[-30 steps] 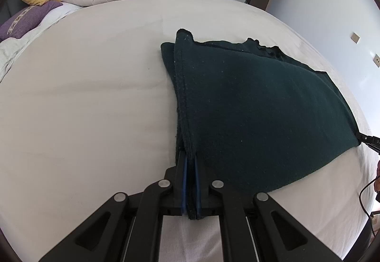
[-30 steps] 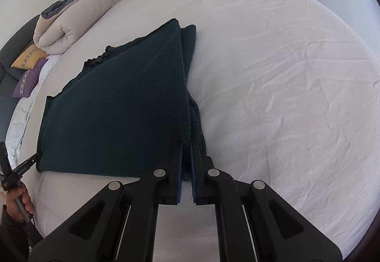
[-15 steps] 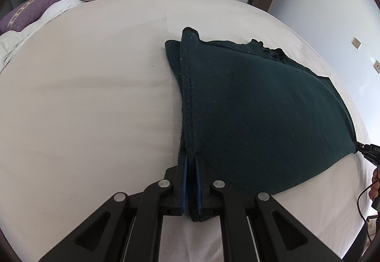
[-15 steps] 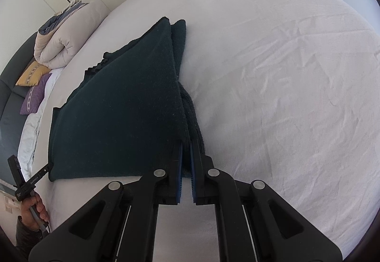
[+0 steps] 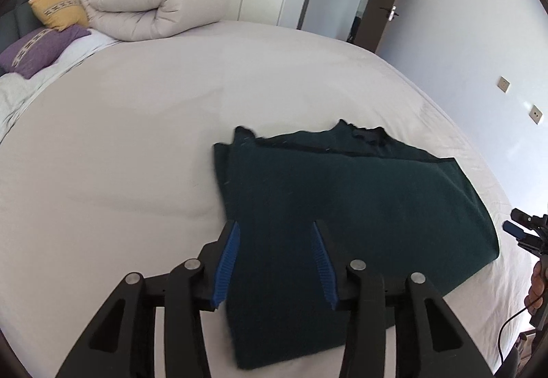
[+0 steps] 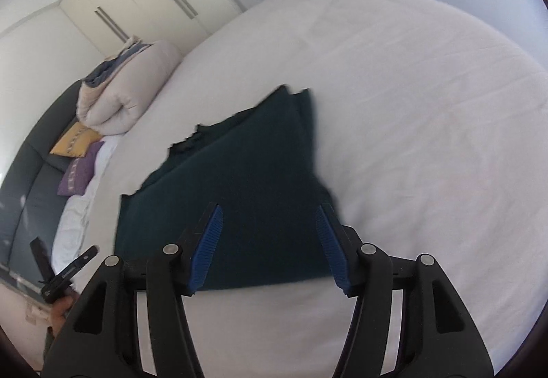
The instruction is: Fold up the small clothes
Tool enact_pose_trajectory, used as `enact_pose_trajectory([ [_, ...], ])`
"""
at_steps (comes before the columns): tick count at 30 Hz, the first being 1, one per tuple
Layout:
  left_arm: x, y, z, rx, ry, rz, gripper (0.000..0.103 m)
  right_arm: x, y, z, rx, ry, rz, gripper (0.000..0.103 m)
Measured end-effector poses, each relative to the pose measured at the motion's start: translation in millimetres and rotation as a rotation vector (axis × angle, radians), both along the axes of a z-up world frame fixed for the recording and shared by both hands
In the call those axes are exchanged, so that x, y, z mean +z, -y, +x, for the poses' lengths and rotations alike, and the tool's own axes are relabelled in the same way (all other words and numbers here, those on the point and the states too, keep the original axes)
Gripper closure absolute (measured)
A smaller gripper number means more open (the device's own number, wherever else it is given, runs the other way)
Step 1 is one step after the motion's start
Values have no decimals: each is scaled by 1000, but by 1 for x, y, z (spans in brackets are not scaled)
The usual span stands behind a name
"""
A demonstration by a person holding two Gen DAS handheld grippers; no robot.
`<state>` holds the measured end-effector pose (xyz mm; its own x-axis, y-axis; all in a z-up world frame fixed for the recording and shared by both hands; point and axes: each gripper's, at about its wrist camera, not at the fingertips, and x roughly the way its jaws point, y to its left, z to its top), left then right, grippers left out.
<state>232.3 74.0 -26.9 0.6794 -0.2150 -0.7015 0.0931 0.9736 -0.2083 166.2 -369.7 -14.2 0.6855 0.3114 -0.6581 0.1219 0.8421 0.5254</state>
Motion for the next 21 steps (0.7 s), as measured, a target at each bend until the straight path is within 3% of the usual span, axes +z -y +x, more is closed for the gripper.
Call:
enact_pose_trajectory([
  [4,-17,38,41,-38,-26,-31,56,-19,-56,65,156,-24,152,47],
  [7,-32,50,67,-28,-54,0,56,-47,-91,117,228,-61,253,47],
  [9,-41,49,80,-9,-67,32,56,-73,-102,148,213,-112,323,48],
  [12,-50,29,89,22,-63,22,54,-80,-97,172,166,-47,394,49],
  [15,-59,3,90,37,-61,-76,55,-82,-69,186,97,-15,459,51],
  [17,-60,-3,88,35,-50,-113,55,-90,-39,186,19,-1,484,62],
  [19,-60,-1,87,30,-39,-99,55,-104,-6,176,-71,-2,548,87],
  [21,-61,-1,88,31,-31,-106,54,-113,21,160,-155,33,588,91],
])
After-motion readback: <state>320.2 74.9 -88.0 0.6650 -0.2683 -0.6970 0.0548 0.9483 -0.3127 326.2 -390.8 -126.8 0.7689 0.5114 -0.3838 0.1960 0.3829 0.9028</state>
